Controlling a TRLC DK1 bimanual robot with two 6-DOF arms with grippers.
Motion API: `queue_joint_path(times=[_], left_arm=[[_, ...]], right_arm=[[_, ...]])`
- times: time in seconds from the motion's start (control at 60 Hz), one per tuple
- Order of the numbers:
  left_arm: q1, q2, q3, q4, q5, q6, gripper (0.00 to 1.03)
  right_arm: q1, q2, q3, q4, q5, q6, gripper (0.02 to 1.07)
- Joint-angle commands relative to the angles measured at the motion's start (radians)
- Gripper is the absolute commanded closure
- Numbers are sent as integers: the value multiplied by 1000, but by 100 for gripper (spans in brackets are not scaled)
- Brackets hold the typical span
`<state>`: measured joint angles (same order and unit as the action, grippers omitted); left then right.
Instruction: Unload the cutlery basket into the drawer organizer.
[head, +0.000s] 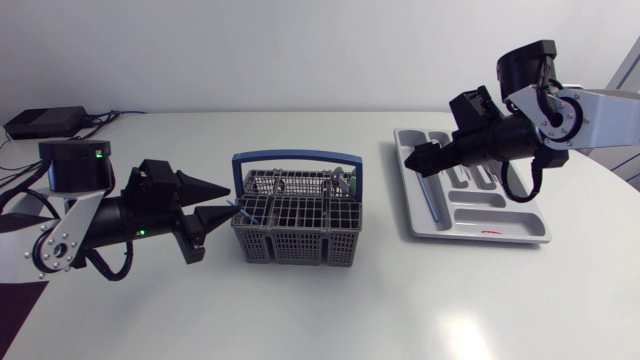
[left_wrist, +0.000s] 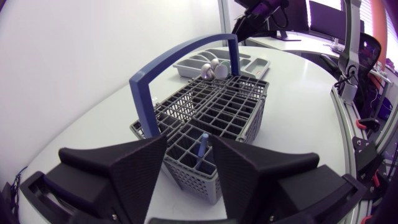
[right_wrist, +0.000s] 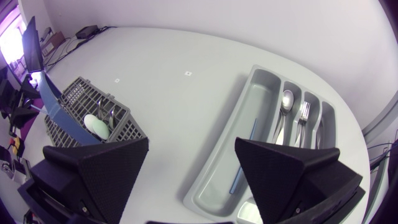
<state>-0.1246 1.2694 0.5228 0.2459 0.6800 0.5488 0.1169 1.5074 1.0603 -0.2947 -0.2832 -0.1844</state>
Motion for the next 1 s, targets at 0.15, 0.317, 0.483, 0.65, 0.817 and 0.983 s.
queue_joint_path(times=[0.15,0.317,0.483,0.65,0.817,0.983], left_arm=[[8,36,29,21,59,-16,73],[5,41,25,30,66,-15,81],[6,45,26,32,66,-15,86],[8,41,25,27,69,-13,88],[16,1,22,20,78,-16,88],[22,-48,19,4,92,-18,89]], right_arm=[[6,-23,-56,32,6,-10,7],[6,-30,-68,43,6,-10,7],[15,-36,-82,48,6,-10,7],[21,-42,-94,55,6,-10,7],[35,-59,-109,57,6,-15,7],[35,-72,-115,55,6,-18,7]])
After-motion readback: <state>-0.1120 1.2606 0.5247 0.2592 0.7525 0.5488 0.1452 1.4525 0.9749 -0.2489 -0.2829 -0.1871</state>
